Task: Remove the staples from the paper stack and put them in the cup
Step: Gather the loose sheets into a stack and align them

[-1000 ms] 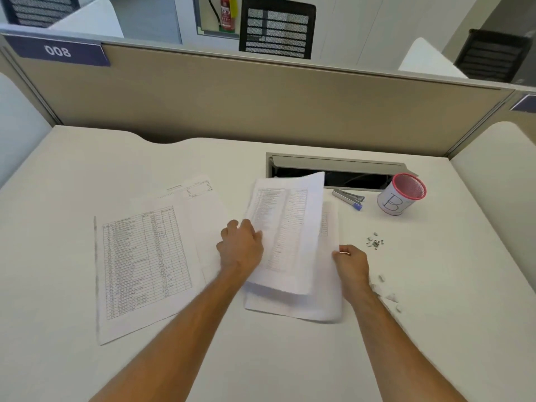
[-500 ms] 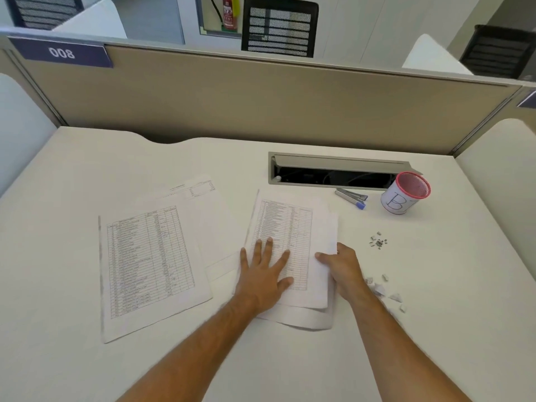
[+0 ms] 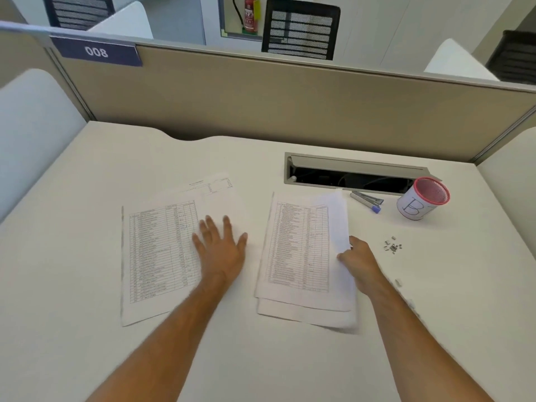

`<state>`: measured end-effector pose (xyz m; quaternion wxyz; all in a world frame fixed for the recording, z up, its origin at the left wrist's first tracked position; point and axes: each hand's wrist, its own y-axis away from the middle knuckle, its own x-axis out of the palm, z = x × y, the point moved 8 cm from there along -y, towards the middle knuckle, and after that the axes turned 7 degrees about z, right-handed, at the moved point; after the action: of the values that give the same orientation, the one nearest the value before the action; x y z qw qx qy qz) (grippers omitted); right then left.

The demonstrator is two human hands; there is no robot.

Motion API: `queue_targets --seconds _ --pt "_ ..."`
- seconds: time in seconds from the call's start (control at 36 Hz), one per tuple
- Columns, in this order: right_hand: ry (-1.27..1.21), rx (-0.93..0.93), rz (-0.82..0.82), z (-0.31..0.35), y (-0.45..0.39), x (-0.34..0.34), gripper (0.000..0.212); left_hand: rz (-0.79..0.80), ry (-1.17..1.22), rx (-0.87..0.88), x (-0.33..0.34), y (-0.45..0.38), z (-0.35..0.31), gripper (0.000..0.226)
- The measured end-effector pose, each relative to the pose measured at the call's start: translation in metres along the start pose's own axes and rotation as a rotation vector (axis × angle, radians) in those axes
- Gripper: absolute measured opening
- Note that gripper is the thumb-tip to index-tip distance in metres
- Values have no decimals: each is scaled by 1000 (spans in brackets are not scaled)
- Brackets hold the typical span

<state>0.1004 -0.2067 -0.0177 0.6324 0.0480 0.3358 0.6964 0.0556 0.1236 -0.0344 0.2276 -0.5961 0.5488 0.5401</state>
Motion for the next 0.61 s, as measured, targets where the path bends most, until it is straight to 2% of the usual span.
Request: queue_targets --seconds 0.14,0.36,0.47,0.61 --pt "-36 -50 -27 10 8 -2 37 62 -34 -147 4 0 36 82" --pt "-55 -115 -238 32 15 -35 30 159 -110 -110 17 11 33 115" --pt "-17 -134 -307 44 19 -54 32 178 -90 -106 17 10 35 114" --pt "-46 -137 -263 47 20 -58 36 180 -93 -78 16 12 34 109"
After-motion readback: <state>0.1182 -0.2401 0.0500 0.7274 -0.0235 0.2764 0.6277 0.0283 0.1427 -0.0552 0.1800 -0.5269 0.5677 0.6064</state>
